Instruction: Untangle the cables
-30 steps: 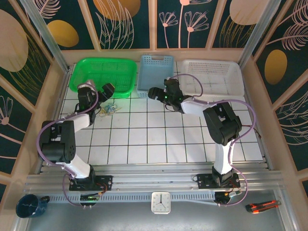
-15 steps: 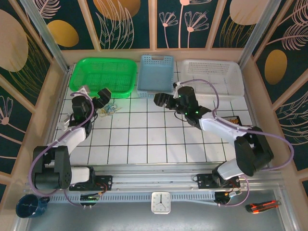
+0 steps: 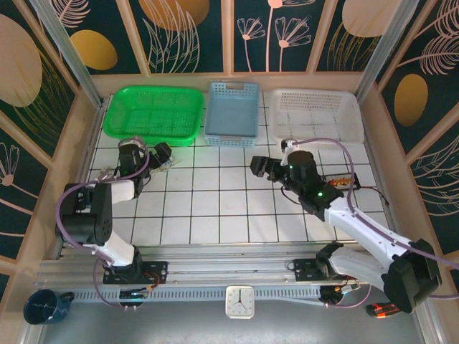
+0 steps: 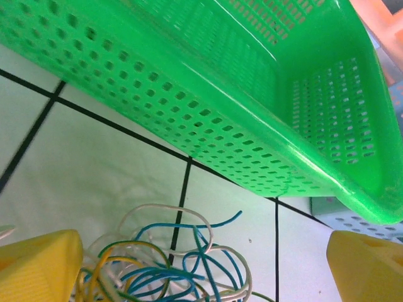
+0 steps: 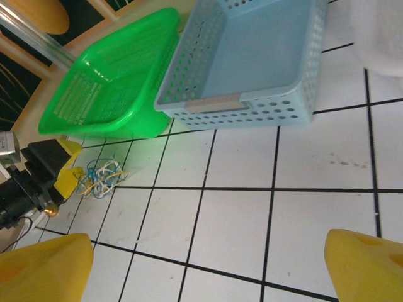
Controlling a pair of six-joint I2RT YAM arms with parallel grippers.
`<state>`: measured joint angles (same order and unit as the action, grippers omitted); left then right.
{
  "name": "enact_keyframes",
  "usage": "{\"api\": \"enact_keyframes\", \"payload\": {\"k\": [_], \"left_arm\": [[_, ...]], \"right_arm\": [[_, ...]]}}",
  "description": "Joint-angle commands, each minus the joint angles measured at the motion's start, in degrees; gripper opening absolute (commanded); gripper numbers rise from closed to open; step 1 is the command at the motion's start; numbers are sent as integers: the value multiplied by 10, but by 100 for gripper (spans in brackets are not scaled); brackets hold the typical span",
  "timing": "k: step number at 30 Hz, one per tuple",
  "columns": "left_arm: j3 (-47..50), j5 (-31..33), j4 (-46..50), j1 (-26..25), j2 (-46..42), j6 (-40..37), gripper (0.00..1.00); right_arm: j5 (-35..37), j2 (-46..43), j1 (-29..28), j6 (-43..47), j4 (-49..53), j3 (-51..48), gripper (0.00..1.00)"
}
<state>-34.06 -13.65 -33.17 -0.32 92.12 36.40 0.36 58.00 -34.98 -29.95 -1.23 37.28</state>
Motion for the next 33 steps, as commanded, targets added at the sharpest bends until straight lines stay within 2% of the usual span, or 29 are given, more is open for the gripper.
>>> {"api": "enact_keyframes", "payload": {"k": [1, 7, 12, 18, 23, 28, 33], "left_arm": [[-15, -58, -36, 1, 15, -13, 99], [-14, -162, -34, -7, 35, -10, 99], [2, -188, -43, -48, 30, -5, 99], [35, -178, -83, -129, 2, 32, 99], [73, -145, -144, -212, -19, 81, 99], [48, -123, -159, -301, -18, 109, 99], [5, -92, -106, -319, -58, 109, 99]], "right_arm": [[28, -12, 5, 12, 27, -10, 95], [20, 11, 9, 16, 15, 7, 95], [17, 34, 10, 19, 10, 31, 95], [20, 54, 12, 19, 5, 55, 95], [16, 75, 33, 13, -5, 66, 95], [9, 105, 55, 5, -7, 86, 95], [11, 133, 56, 1, 21, 109, 95]]}}
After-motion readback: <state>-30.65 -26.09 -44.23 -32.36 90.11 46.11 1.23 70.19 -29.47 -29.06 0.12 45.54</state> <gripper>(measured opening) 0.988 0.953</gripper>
